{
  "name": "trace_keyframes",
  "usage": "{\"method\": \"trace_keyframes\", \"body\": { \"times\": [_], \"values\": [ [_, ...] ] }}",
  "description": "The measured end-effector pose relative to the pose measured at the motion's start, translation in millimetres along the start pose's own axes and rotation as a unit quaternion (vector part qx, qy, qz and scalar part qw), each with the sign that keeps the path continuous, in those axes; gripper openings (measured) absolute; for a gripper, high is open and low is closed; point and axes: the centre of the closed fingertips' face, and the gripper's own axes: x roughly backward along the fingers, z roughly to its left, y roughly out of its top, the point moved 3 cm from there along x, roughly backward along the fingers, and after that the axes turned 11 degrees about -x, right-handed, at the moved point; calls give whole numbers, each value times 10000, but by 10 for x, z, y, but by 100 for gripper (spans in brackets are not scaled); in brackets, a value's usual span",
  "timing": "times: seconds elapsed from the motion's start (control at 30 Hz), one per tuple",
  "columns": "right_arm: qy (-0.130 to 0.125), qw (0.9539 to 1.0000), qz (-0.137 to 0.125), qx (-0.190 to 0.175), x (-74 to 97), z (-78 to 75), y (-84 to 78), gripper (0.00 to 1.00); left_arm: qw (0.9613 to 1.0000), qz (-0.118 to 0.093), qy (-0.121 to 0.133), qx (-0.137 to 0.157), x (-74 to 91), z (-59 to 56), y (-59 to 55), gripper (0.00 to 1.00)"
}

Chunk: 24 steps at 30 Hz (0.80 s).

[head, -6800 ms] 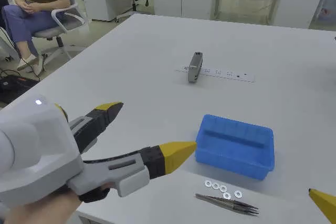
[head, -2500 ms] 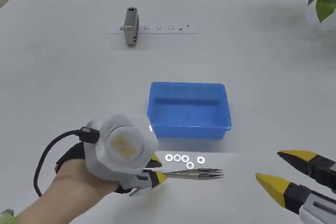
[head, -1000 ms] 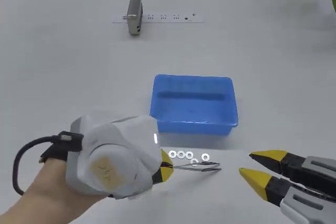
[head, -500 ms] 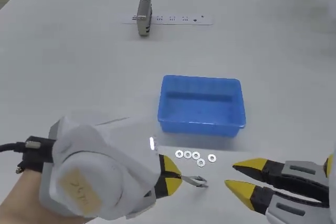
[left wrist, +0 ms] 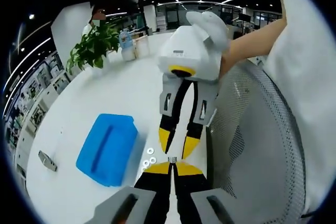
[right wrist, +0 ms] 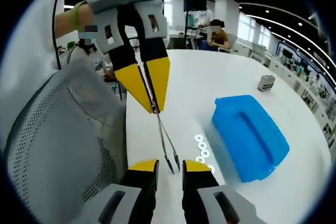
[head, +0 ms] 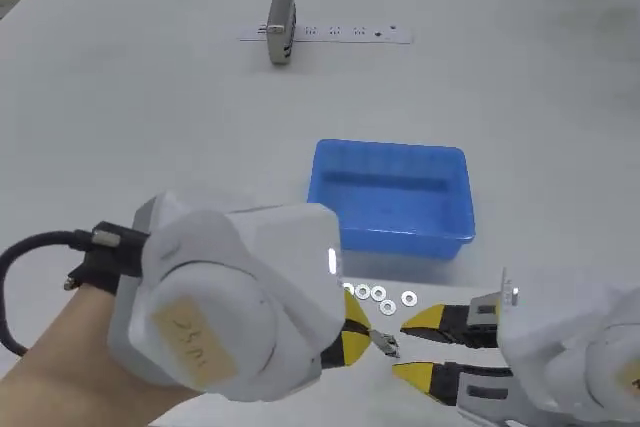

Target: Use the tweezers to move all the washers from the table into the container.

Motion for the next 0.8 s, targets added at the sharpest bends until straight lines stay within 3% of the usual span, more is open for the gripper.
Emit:
{"method": "trace_keyframes", "body": {
  "times": [0.2, 0.37, 0.53, 0.6, 0.7, 0.8],
  "values": [
    [225, 9996, -39, 149, -105, -55, 102, 7, 10000, 18, -5, -17, -18, 63, 2, 0],
    [344, 9991, -154, 218, -160, -59, 259, 7, 9999, 32, 99, -95, 89, 124, 8, 0],
    [290, 9986, -328, 291, -273, -131, 416, 7, 9995, 216, 211, -126, 170, 257, -92, 0],
    [248, 9987, -404, 179, -304, -193, 470, 7, 9994, 225, 264, -87, 190, 326, -134, 0],
    [259, 9974, -594, -307, -331, -275, 526, 7, 9990, 317, 304, -98, 200, 413, -198, 0],
    [249, 9967, -665, -398, -356, -345, 542, 7, 9986, 407, 337, -64, 211, 495, -242, 0]
  ]
}}
